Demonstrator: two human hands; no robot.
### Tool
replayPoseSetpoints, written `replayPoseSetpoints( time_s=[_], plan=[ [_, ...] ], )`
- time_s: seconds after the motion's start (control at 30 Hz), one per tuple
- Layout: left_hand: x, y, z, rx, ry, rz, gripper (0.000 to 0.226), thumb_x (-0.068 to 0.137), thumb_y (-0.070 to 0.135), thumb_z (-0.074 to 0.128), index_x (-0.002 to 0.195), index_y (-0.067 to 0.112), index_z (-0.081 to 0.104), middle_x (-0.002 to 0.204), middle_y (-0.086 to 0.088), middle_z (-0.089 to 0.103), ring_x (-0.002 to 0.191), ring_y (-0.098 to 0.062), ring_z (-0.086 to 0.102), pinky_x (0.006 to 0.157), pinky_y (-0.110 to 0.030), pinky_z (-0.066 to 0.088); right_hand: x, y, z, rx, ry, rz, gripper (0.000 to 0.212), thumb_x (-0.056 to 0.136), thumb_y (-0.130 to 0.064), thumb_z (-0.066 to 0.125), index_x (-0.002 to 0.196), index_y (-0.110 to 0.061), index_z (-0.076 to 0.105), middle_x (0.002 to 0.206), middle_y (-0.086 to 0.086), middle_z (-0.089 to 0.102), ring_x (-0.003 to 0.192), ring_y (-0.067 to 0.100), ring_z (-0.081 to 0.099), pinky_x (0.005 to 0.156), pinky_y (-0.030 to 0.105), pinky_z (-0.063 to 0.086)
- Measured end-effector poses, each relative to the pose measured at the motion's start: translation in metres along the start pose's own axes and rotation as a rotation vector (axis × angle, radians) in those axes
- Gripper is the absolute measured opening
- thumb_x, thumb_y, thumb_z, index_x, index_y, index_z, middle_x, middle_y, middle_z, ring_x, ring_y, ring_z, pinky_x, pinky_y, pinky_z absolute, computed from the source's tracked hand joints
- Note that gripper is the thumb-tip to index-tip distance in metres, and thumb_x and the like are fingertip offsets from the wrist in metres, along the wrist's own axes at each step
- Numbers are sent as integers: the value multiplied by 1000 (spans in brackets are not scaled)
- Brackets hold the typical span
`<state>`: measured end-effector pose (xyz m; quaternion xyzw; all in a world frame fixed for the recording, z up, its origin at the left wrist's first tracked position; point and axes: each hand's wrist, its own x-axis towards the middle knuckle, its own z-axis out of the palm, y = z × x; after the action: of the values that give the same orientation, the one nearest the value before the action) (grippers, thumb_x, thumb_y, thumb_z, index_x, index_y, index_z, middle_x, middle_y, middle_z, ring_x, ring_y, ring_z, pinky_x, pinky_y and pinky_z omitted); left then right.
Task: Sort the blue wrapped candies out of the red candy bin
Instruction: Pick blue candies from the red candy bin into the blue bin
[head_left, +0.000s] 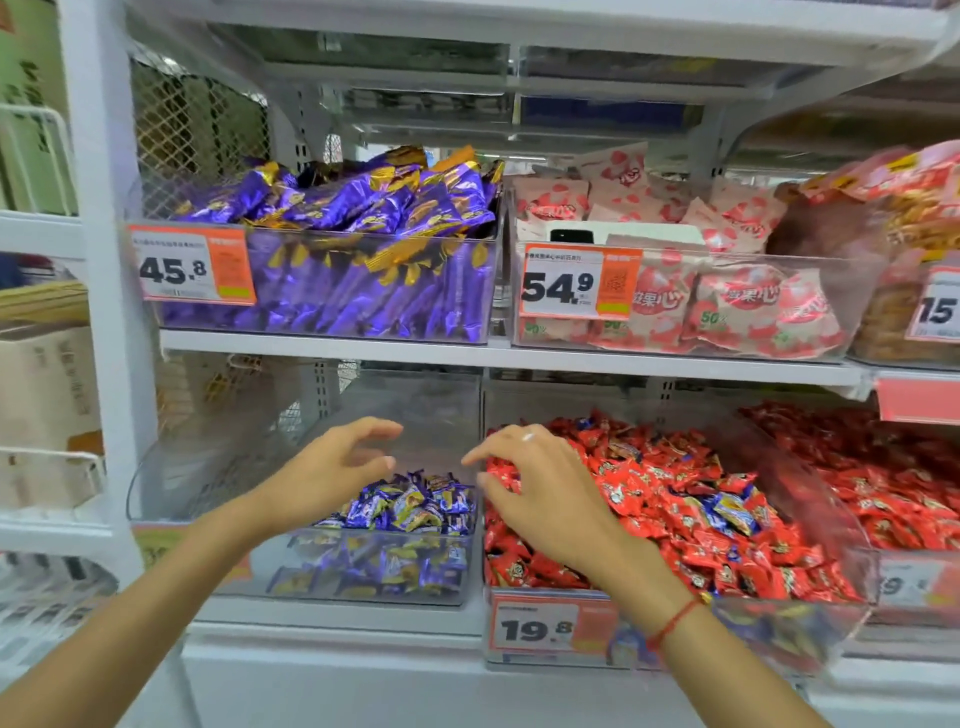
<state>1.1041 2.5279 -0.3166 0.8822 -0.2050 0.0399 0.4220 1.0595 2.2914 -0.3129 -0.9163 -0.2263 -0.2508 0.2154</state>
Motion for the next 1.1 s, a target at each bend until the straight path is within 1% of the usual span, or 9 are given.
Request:
replayPoseSetpoints(
  time_s=[0.13, 0.27, 0.4, 0.57, 0.67, 0.77, 0.87, 0.97, 1.1],
  plan=[
    [3, 53, 31, 47, 146, 185, 27, 94, 16, 58, 109, 38, 65, 108, 24, 67, 97, 3, 64, 90, -31, 50, -42, 51, -41, -53, 114, 186, 18, 91, -21, 60, 104, -29, 70, 107, -12, 67, 106, 8, 54, 88, 25, 41],
    [23, 114, 87, 124, 84, 317, 21, 94, 25, 56, 105, 41, 65, 97, 26, 67, 89, 6, 61, 84, -29, 49, -82, 116, -73, -326, 267, 421, 20, 79, -11, 68, 96, -22, 73, 98, 0, 70, 96, 26, 60, 80, 36, 49],
    [65, 145, 153, 375, -103, 413, 28, 97, 28, 48, 122, 37, 59, 126, 15, 60, 116, -9, 55, 96, -31, 43, -115, 154, -78, -520, 275, 553, 31, 63, -3, 77, 92, -16, 73, 89, 7, 68, 85, 34, 61, 73, 41, 50],
    [108, 147, 223, 614, -452, 463, 41, 104, 33, 36, 143, 26, 44, 155, 3, 34, 140, -18, 33, 111, -30, 28, -133, 167, -60, -613, 261, 559, 28, 69, -16, 51, 84, -22, 73, 79, -2, 66, 88, 25, 64, 94, 44, 31],
    [111, 138, 232, 835, -510, 504, 45, 104, 41, 29, 146, 29, 39, 156, 5, 30, 145, -18, 24, 116, -33, 17, -126, 166, -67, -661, 236, 534, 22, 62, -11, 61, 78, -21, 72, 77, 0, 65, 88, 26, 61, 98, 46, 31],
    [108, 129, 220, 911, -483, 511, 46, 104, 43, 29, 147, 30, 38, 156, 5, 32, 146, -16, 18, 118, -33, 14, -103, 160, -75, -603, 108, 458, 25, 71, -7, 52, 86, -14, 72, 89, 7, 65, 94, 31, 57, 81, 42, 46],
    [106, 118, 198, 869, -470, 459, 45, 102, 48, 29, 145, 38, 39, 159, 9, 22, 148, -12, 11, 119, -30, 13, -79, 153, -76, -478, -218, 556, 29, 94, -18, 48, 119, -5, 57, 124, 13, 53, 122, 31, 46, 94, 39, 41],
    [99, 106, 176, 814, -442, 405, 41, 101, 51, 32, 141, 48, 40, 158, 13, 21, 145, -11, 20, 117, -28, 20, -58, 161, -72, -559, -536, 651, 59, 96, -43, 51, 133, 3, 46, 138, 20, 46, 131, 34, 39, 105, 37, 34],
    [91, 101, 164, 752, -421, 367, 40, 100, 49, 35, 140, 49, 39, 158, 13, 22, 143, -12, 27, 114, -26, 19, -38, 178, -53, -652, -626, 699, 60, 93, -51, 53, 133, -6, 50, 139, 14, 48, 130, 32, 41, 105, 38, 36]
  ],
)
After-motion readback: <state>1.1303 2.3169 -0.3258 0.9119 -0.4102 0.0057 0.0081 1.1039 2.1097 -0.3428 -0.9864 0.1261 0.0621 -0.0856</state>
